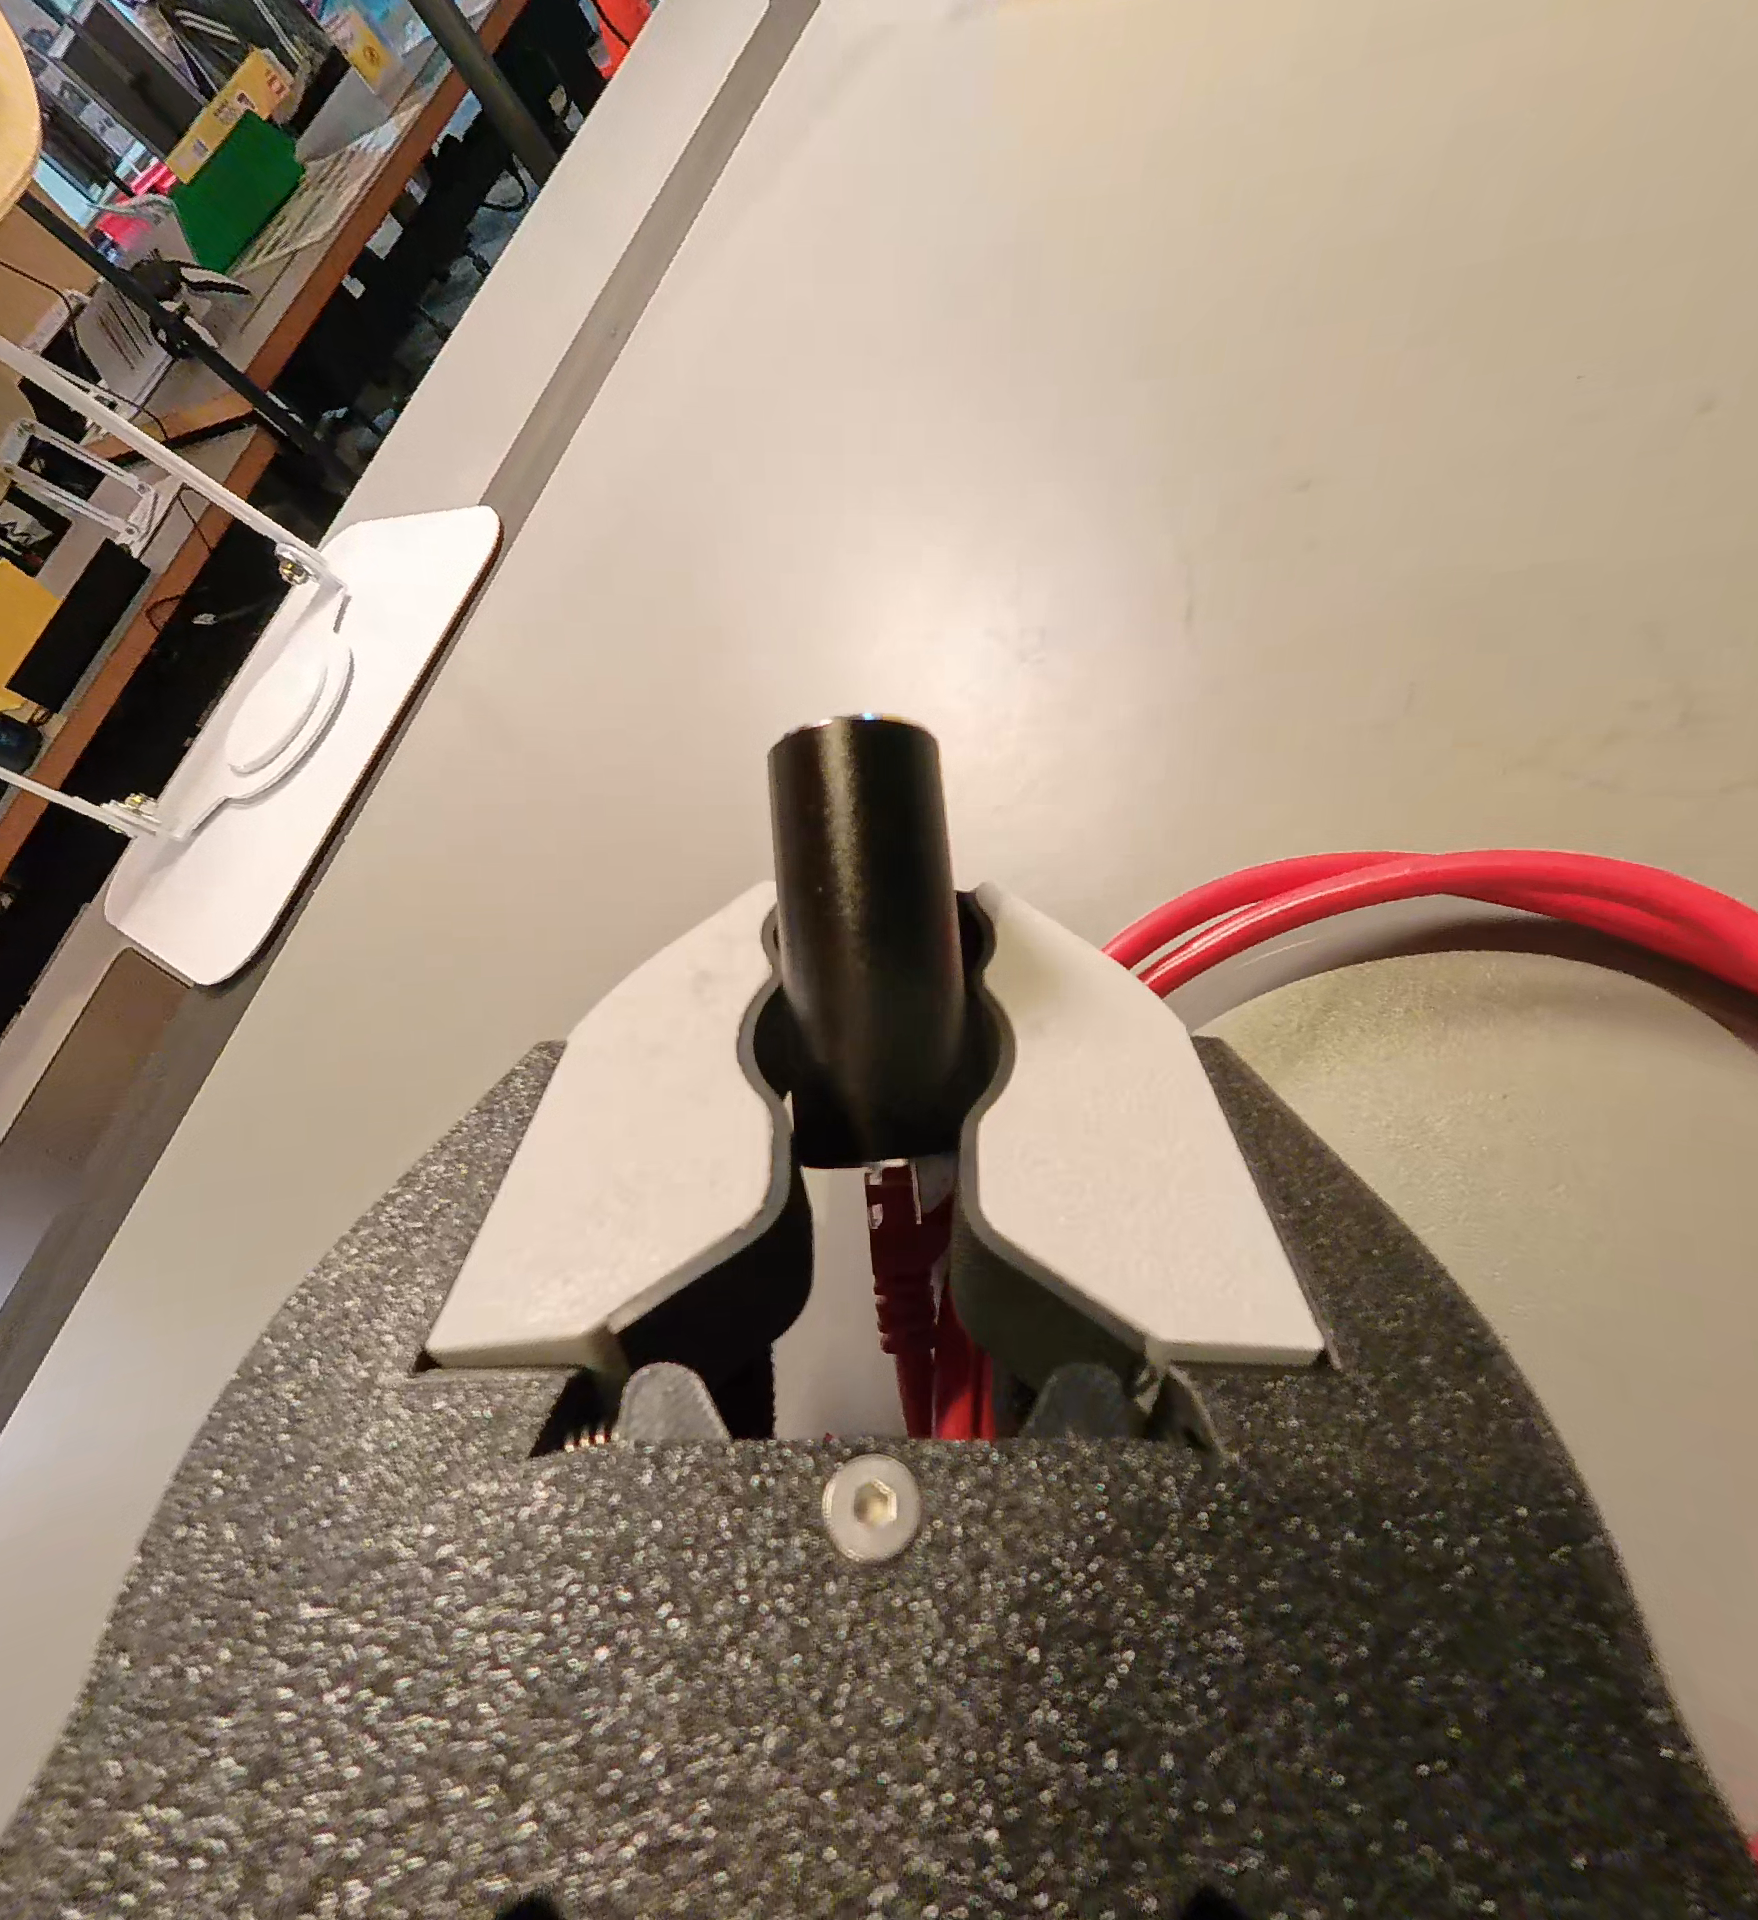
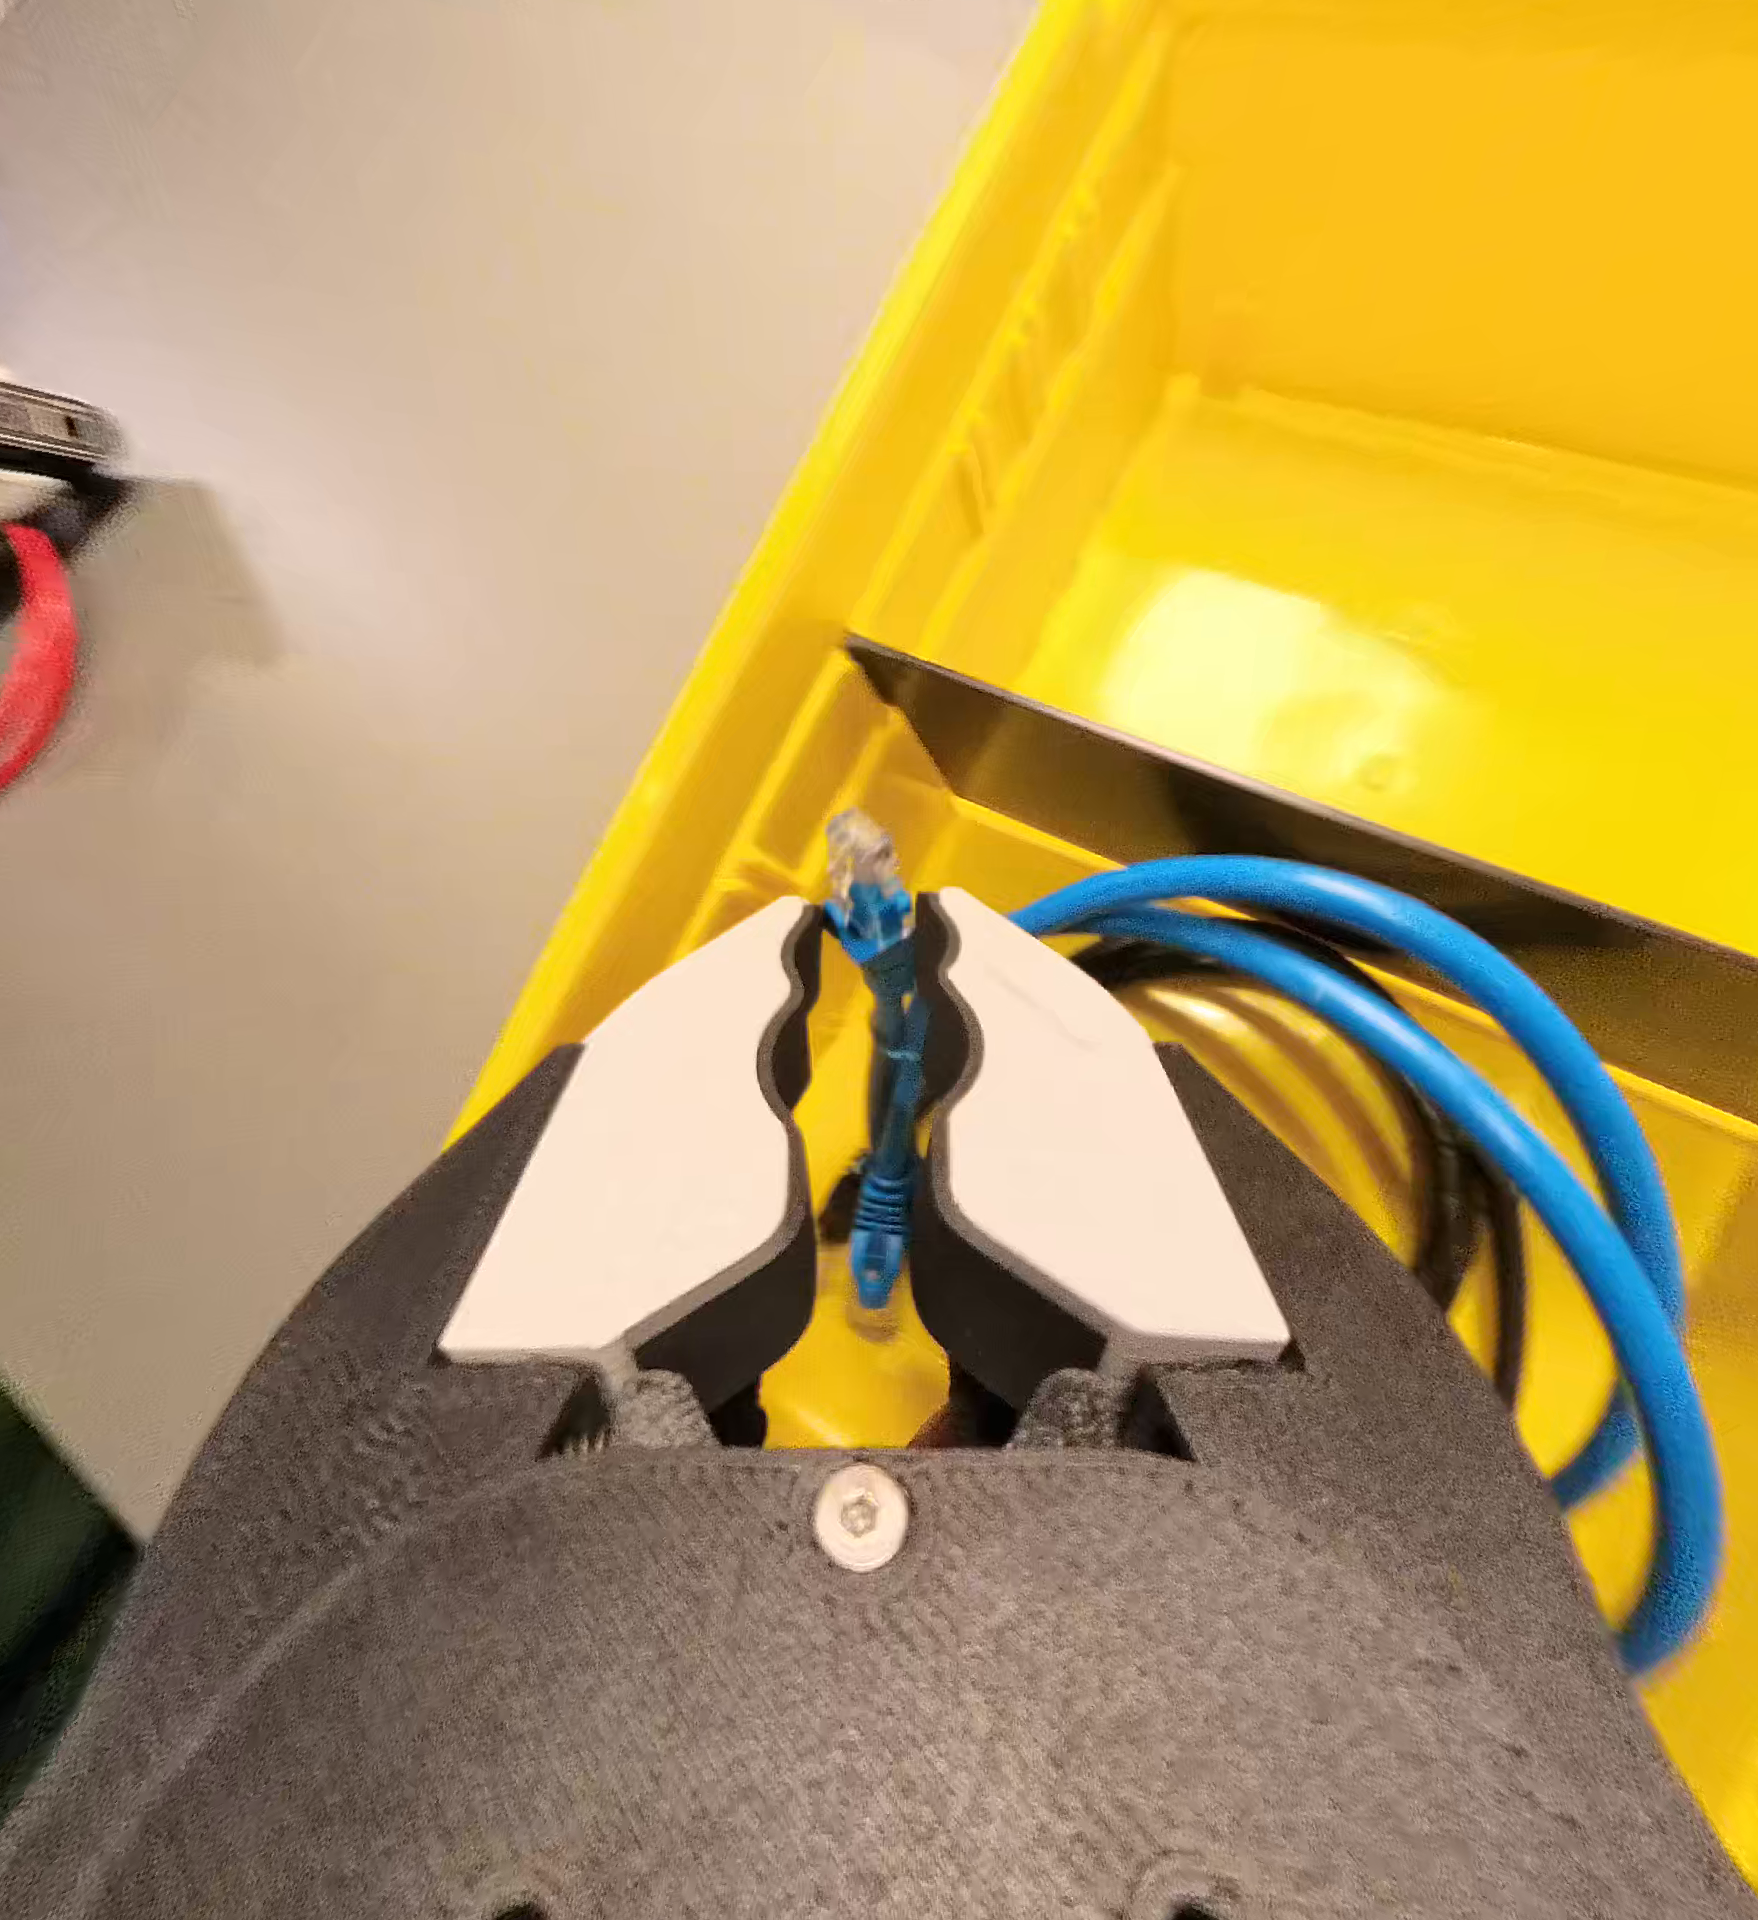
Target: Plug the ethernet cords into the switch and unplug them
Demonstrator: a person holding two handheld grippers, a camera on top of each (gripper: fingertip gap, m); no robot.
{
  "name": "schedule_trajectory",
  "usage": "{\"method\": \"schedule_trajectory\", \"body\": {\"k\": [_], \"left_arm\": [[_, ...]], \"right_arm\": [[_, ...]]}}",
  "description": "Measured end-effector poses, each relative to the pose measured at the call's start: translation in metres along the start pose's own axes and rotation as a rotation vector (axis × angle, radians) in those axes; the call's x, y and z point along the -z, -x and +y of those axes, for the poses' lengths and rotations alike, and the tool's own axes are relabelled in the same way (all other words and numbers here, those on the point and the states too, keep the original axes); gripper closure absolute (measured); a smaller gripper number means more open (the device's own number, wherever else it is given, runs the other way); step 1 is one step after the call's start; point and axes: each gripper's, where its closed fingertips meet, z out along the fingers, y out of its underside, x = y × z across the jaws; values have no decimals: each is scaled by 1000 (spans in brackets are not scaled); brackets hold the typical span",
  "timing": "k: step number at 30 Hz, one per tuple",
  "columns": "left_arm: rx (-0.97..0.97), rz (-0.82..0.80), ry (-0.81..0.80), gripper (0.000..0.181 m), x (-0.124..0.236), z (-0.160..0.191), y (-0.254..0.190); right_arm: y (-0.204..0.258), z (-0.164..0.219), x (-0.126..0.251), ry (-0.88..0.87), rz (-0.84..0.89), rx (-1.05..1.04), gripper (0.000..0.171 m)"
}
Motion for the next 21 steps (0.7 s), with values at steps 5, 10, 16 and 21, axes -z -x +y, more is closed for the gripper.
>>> {"method": "schedule_trajectory", "body": {"k": [5, 10, 16, 21], "left_arm": [[-4, 2, -2, 153, 0, 0, 0], [18, 11, -1, 153, 0, 0, 1], [178, 33, -59, 153, 6, -8, 11], [424, 88, -250, 153, 24, -30, 27]], "right_arm": [[-18, 10, 5, 117, 164, 51, 140], [-6, -7, 38, 74, 315, 149, 138], [87, -59, 41, -107, 300, 389, 140], [196, -70, -43, -169, -32, 533, 142]]}}
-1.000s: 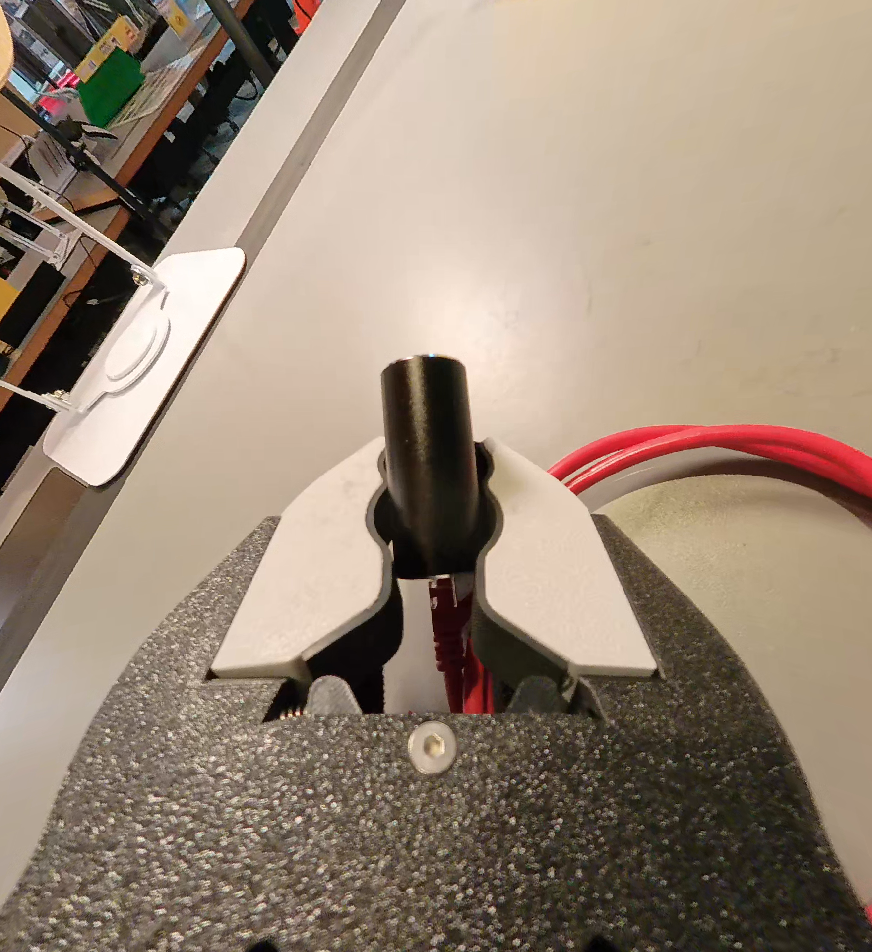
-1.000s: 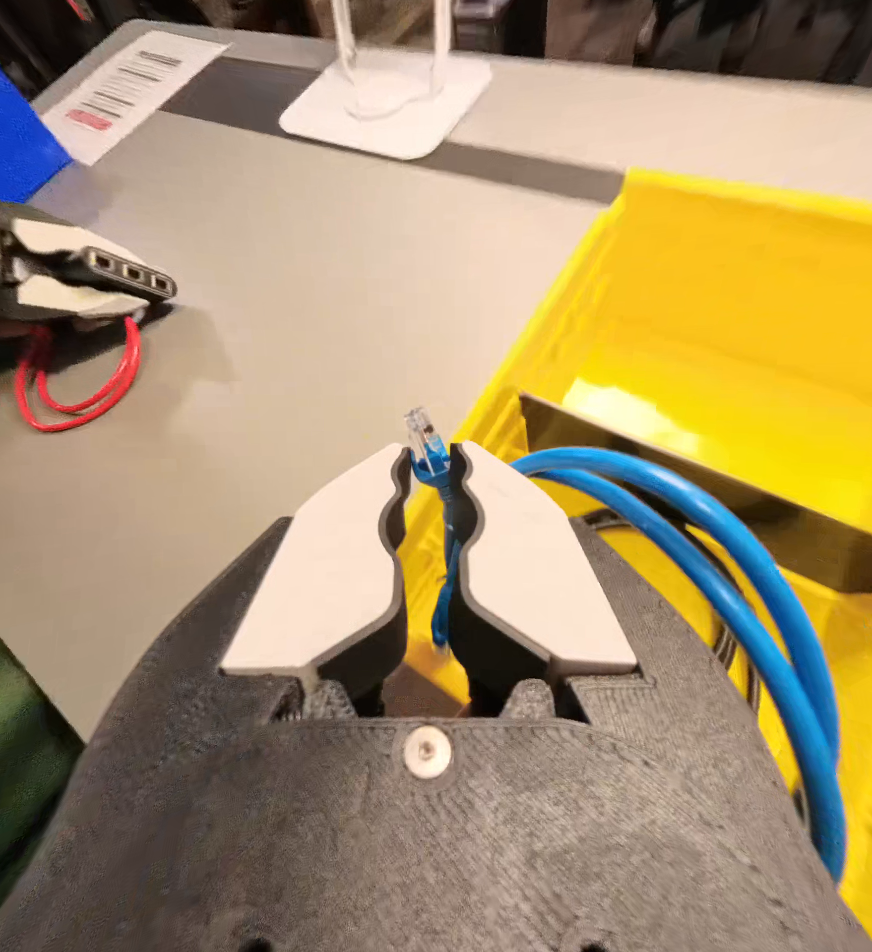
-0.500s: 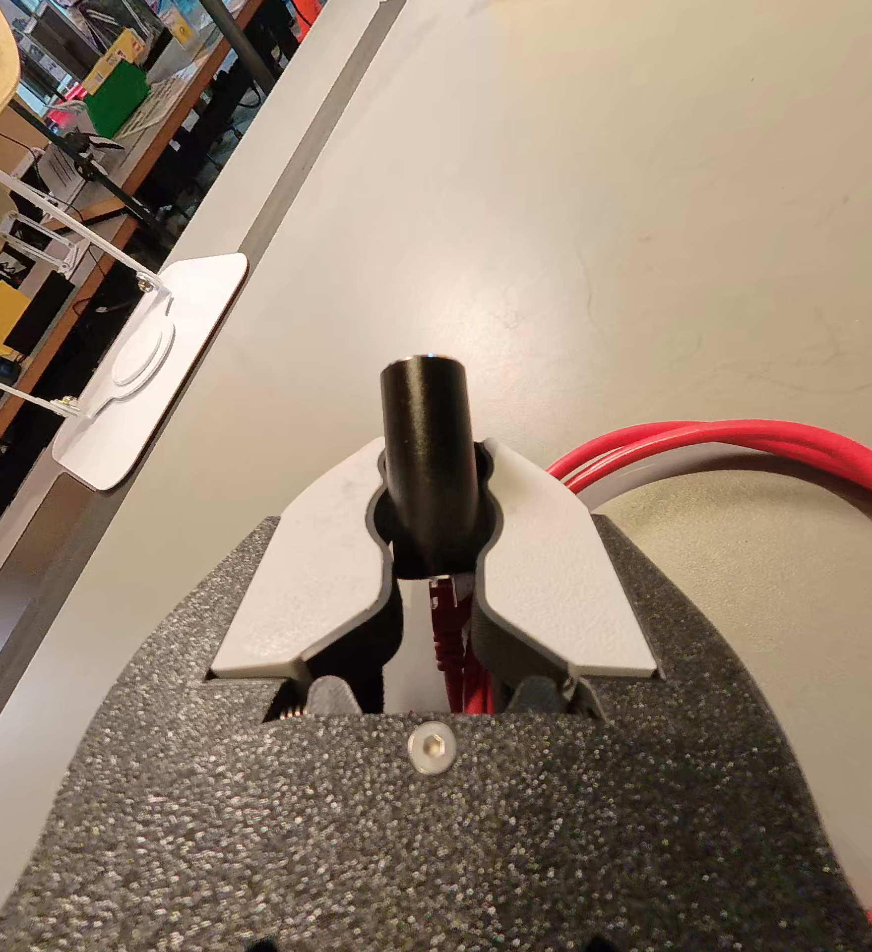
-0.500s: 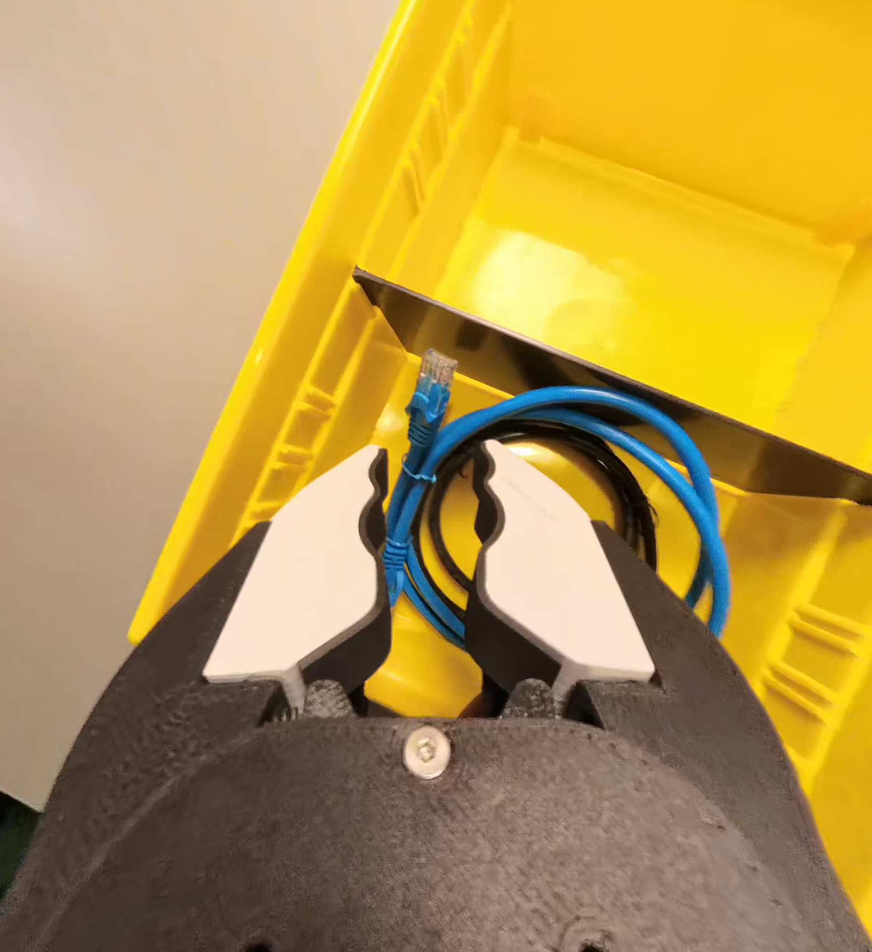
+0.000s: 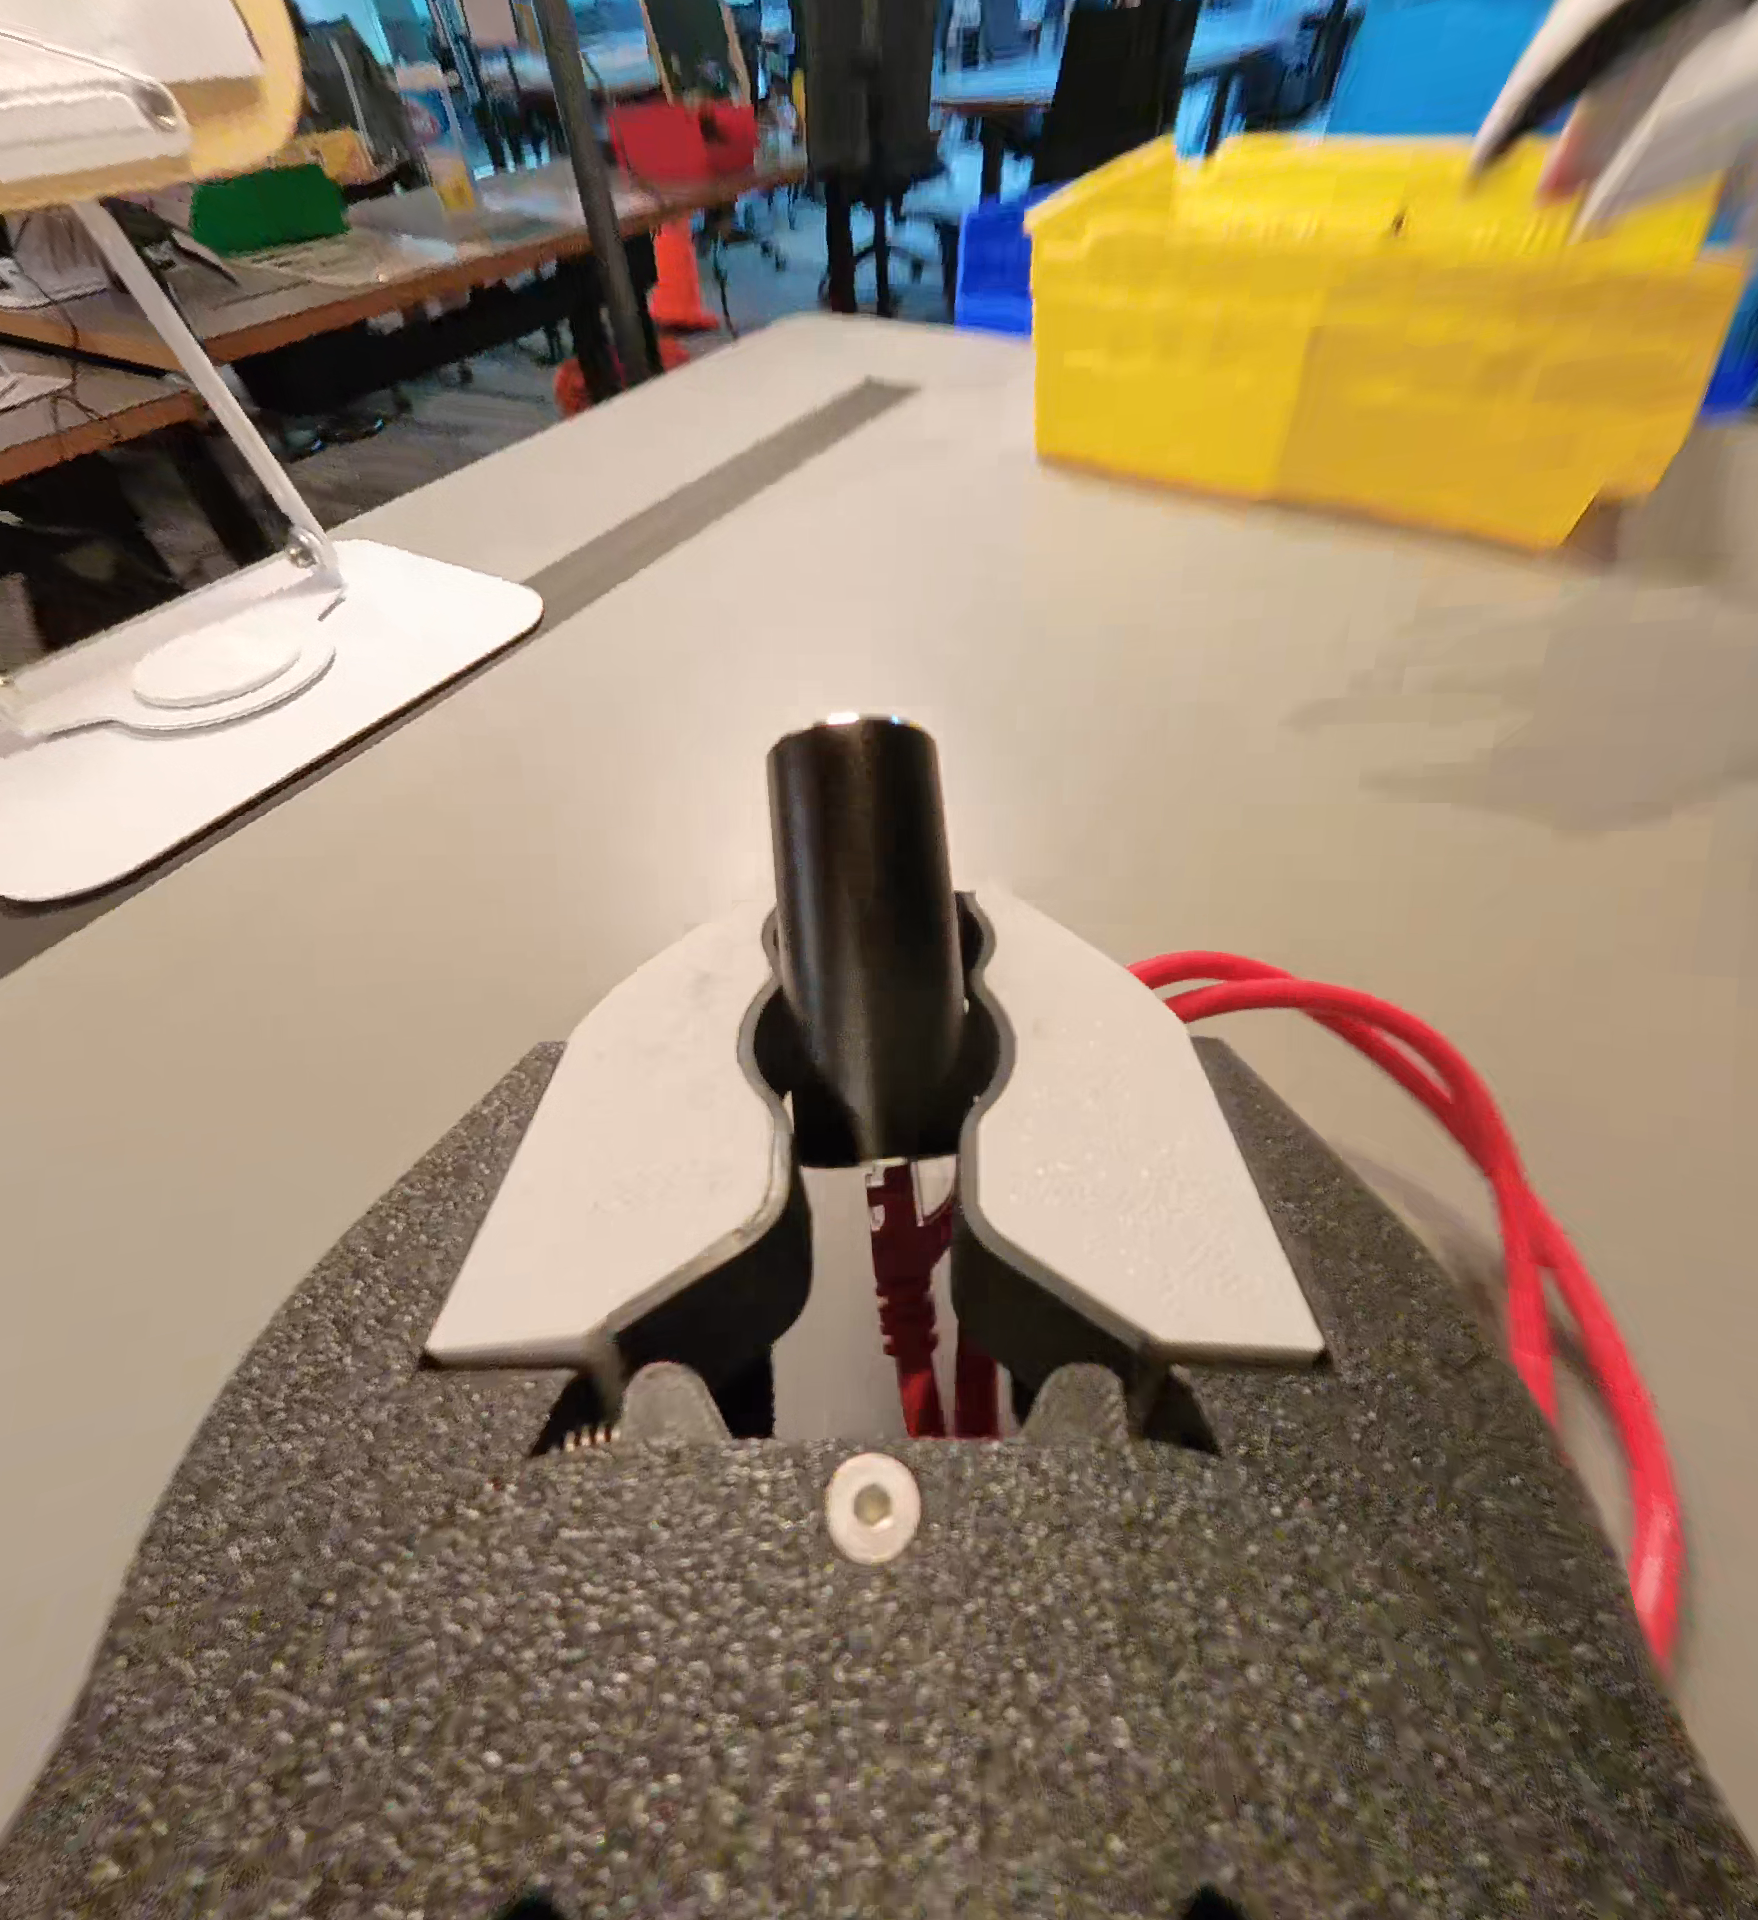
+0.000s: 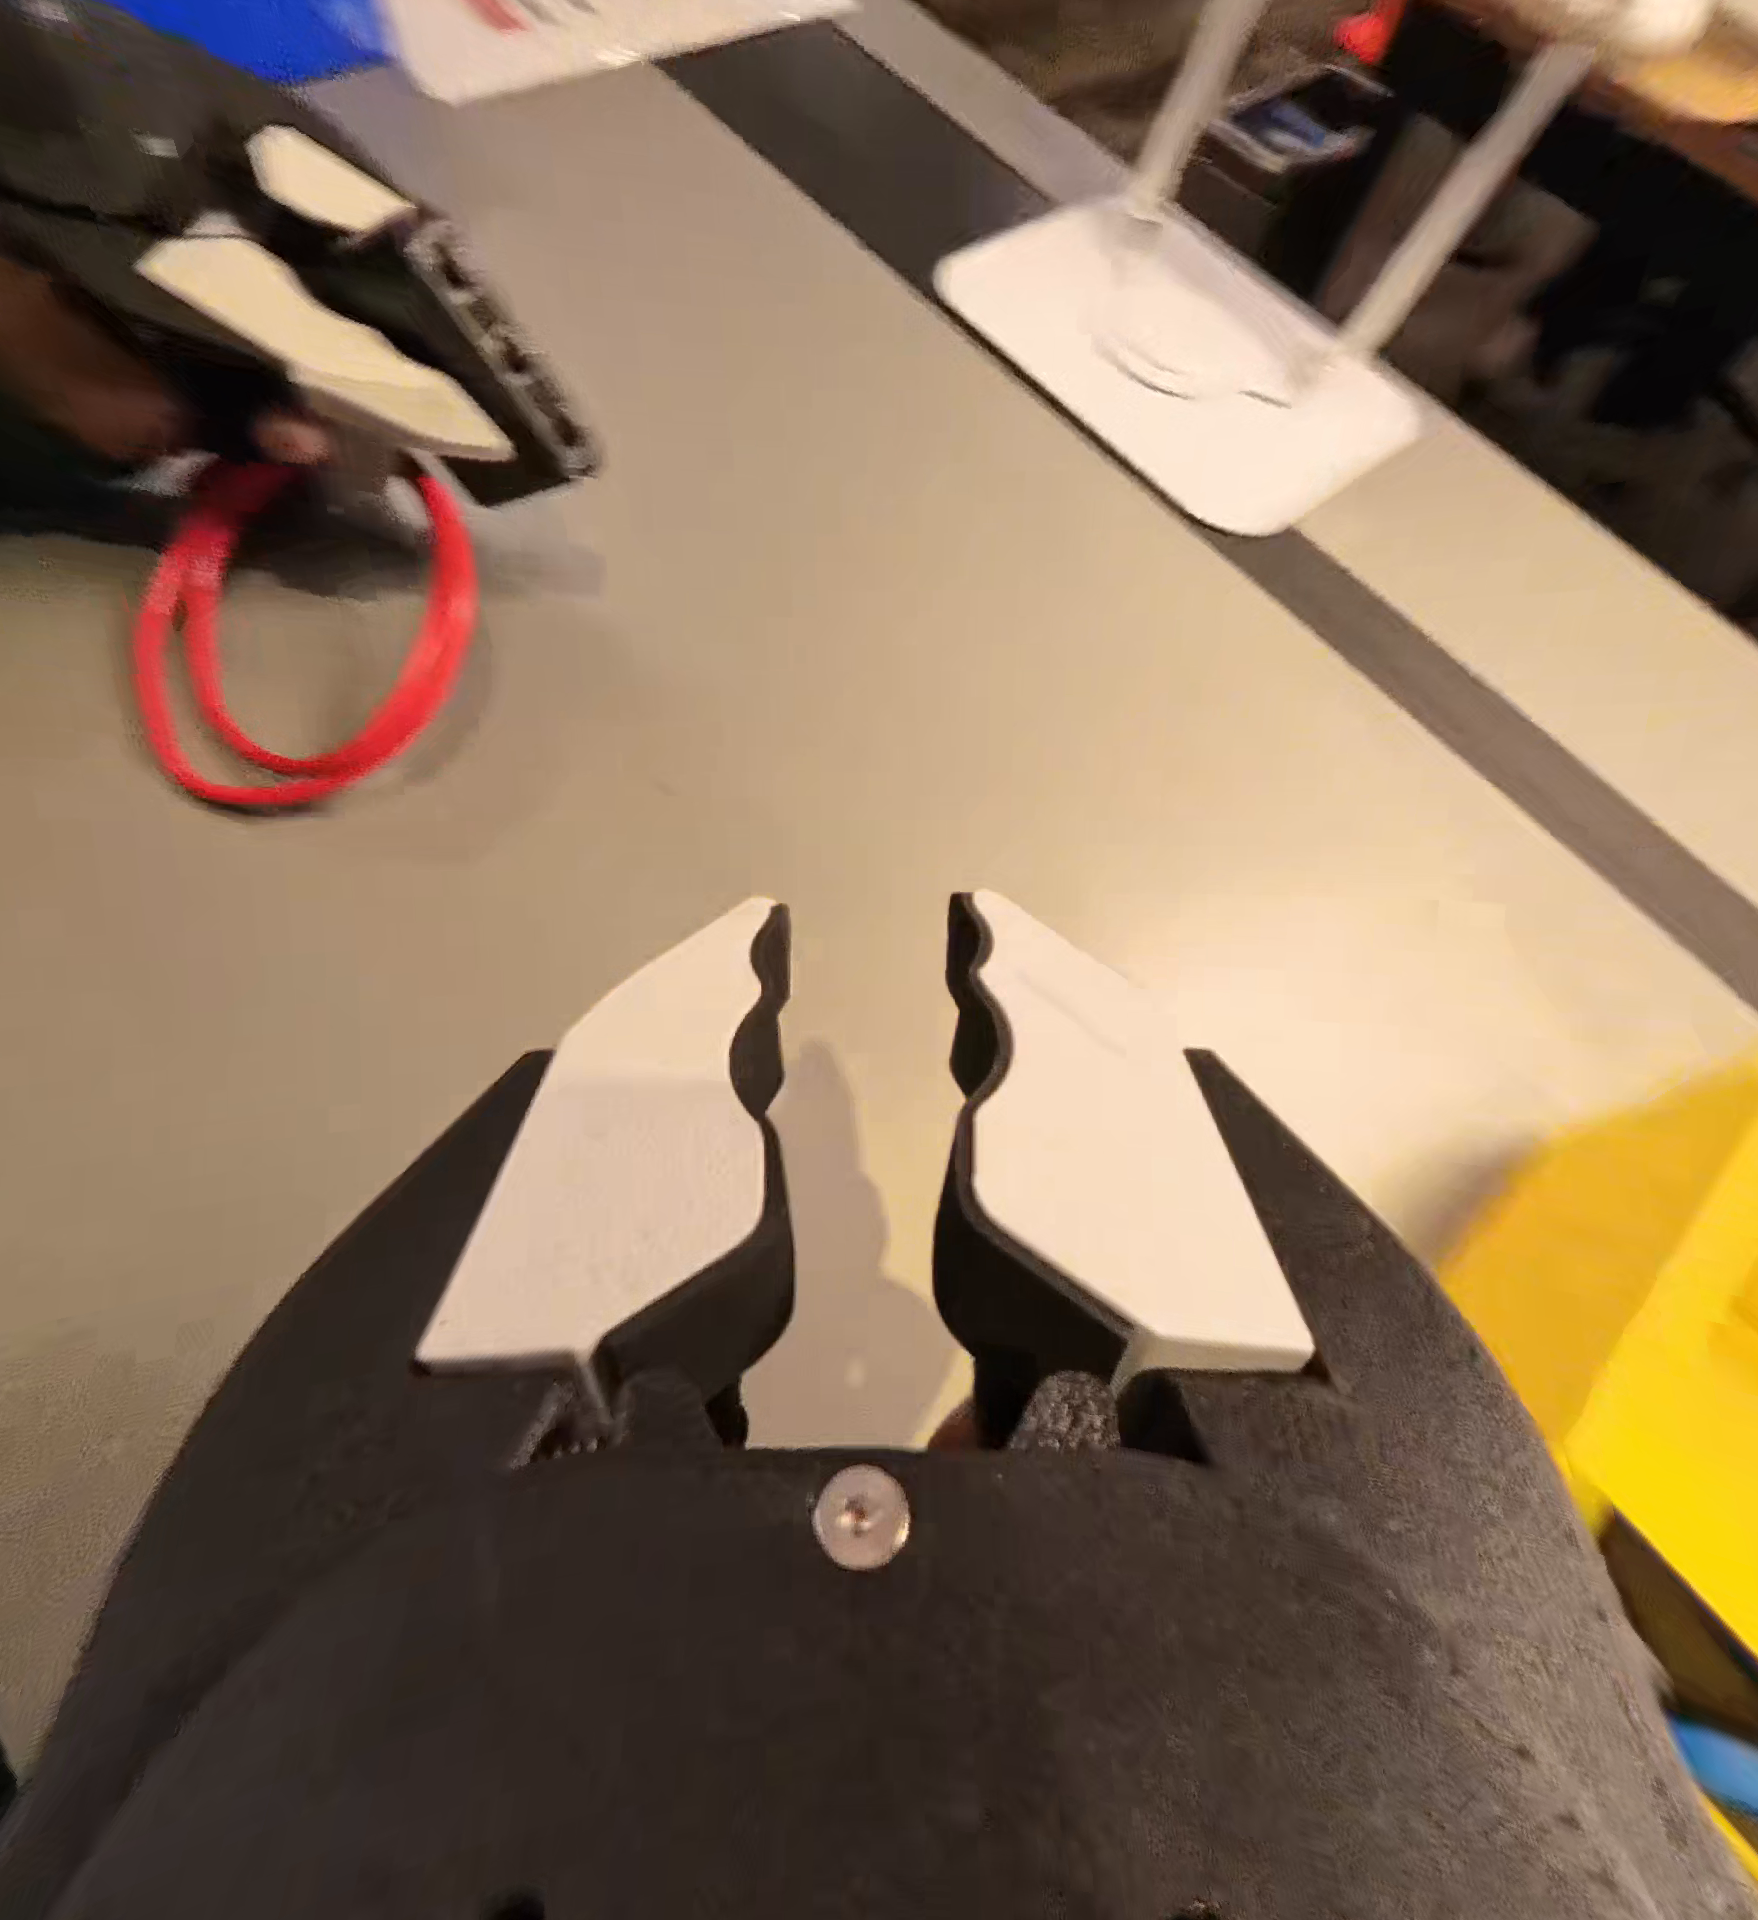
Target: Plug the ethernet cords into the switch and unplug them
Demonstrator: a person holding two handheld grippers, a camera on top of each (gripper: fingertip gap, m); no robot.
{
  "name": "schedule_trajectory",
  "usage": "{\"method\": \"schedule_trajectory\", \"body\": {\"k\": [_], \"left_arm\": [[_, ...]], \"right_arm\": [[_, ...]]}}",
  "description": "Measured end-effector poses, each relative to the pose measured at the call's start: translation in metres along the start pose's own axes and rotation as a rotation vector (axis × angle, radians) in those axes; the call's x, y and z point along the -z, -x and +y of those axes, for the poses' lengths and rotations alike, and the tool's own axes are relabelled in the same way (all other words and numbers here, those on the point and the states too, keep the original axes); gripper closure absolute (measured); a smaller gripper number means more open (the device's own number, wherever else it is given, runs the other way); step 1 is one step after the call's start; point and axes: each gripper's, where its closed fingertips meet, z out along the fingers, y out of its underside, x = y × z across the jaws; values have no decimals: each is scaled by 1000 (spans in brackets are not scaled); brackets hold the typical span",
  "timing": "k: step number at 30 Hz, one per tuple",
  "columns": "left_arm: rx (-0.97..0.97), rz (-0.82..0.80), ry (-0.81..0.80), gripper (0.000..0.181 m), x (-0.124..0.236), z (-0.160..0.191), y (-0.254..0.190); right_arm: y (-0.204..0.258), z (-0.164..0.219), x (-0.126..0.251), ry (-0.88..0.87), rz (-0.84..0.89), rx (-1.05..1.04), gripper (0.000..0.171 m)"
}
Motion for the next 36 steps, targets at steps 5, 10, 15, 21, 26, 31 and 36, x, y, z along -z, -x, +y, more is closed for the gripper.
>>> {"method": "schedule_trajectory", "body": {"k": [5, 10, 15, 21, 26, 31, 36], "left_arm": [[236, 49, -166, 153, 10, -17, 10], [450, 44, -324, 153, 22, -26, 31], [649, 94, -542, 153, 40, -38, 46], [779, 295, -710, 154, 49, -52, 33], [806, 386, -804, 153, 54, -59, 26], [817, 442, -870, 153, 56, -63, 21], [781, 482, -859, 153, 52, -68, 9]], "right_arm": [[83, -36, -93, -96, -278, 11, 142], [149, -91, -129, -250, -396, 16, 145], [173, -97, -167, -210, -391, -46, 147], [169, -66, -201, -197, -360, -124, 145], [167, -78, -185, -313, -422, -158, 146], [168, -84, -173, -333, -426, -178, 148], [162, -97, -160, -409, -345, -141, 150]]}}
